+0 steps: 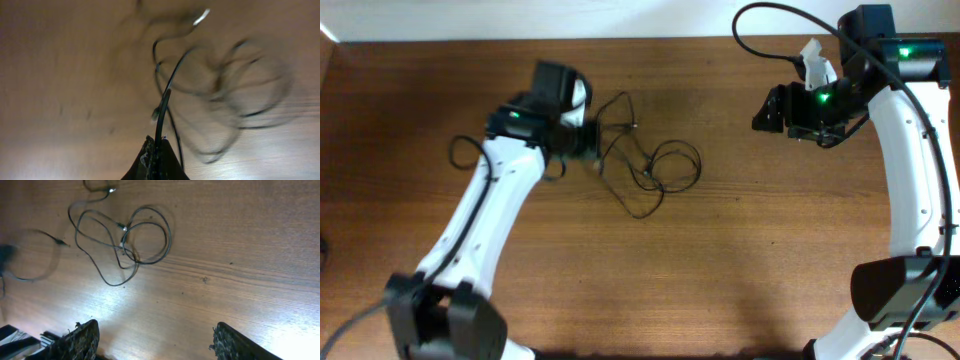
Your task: Untangle cables
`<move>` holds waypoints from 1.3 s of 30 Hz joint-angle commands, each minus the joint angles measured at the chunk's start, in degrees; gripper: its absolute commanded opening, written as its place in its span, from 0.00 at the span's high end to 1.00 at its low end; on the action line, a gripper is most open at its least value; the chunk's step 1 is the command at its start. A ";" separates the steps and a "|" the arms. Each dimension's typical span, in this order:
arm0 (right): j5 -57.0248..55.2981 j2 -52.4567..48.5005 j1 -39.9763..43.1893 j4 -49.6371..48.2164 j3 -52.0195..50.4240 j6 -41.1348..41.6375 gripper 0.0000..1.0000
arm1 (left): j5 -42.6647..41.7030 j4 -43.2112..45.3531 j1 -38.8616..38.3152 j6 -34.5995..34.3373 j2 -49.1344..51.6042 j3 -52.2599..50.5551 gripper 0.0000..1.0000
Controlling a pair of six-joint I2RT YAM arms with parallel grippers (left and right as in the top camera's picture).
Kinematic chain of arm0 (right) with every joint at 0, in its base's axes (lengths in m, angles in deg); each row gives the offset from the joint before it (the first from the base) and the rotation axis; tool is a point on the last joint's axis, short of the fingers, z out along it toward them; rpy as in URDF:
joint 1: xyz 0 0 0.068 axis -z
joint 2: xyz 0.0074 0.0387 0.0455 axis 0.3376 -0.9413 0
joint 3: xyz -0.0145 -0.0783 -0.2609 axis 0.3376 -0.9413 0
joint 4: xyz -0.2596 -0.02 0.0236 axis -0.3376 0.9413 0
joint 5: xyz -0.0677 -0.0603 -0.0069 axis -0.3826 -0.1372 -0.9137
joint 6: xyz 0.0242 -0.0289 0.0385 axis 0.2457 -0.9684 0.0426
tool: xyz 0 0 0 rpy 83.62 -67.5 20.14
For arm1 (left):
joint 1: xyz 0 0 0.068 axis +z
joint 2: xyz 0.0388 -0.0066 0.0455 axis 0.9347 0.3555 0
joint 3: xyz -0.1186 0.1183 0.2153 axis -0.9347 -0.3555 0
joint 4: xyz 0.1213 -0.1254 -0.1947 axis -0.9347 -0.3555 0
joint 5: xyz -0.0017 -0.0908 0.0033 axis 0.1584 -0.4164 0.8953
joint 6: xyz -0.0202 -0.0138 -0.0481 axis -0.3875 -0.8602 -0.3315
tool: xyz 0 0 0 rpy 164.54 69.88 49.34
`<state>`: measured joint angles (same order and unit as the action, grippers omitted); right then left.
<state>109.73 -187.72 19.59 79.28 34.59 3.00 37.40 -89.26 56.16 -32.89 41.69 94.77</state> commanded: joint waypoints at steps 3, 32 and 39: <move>4.09 0.22 -1.79 -1.05 -0.31 -1.27 0.26 | -11.41 -0.24 0.04 4.33 -8.44 14.99 1.00; 8.11 -8.09 -18.03 -9.99 -0.42 8.35 0.26 | 14.10 12.92 0.15 1.44 -27.58 23.96 1.00; 8.35 -13.55 -20.83 -10.27 -0.42 9.94 0.26 | 27.67 1.92 6.36 1.46 -26.53 23.96 1.00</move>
<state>117.31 -200.75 -0.12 69.14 34.56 12.31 60.33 -85.58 59.20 -31.08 14.64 118.05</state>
